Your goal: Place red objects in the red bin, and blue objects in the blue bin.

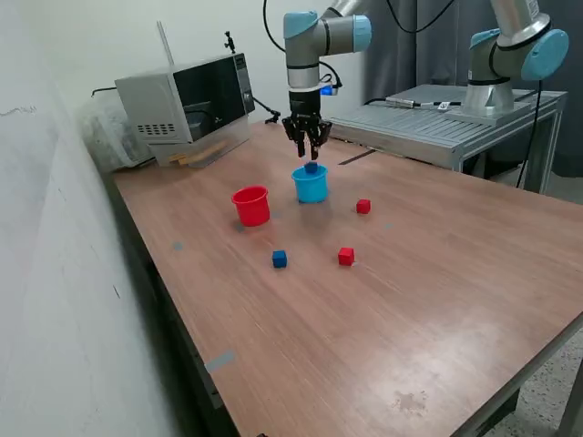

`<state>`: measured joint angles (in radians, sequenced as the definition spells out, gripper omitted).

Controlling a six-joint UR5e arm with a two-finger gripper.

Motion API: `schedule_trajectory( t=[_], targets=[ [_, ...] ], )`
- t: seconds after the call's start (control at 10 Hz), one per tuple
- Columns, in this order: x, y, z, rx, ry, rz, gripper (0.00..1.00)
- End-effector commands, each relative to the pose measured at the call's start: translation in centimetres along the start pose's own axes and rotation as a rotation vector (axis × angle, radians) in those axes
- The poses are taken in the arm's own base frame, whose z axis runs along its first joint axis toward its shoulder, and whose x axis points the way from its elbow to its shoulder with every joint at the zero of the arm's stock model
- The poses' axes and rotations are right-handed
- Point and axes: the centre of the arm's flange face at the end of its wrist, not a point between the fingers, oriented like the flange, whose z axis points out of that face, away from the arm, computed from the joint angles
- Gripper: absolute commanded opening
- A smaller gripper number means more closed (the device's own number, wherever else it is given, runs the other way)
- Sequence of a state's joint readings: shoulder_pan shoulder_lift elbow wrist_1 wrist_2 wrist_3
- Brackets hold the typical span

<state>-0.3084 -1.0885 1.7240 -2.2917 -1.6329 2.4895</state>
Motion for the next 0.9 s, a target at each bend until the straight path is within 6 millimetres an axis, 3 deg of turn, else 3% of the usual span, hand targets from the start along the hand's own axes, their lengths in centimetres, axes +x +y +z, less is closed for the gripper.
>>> schedule_trajectory(
  t=[0.0,0.1,0.3,0.5,0.8],
  targets=[
    [-0.1,0.0,0.6,0.008,0.001,0.004,1.00],
    [0.5,0.0,0.5,0.008,0.004,0.000,1.00],
    [3.6,0.3,0.0,0.007,0.011,-0.045,1.00],
    [8.5,0.0,-0.6,0.012,0.024,-0.108,1.00],
    [12.3,1.0,-1.1,-0.041,0.129,0.009,1.00]
  ],
)
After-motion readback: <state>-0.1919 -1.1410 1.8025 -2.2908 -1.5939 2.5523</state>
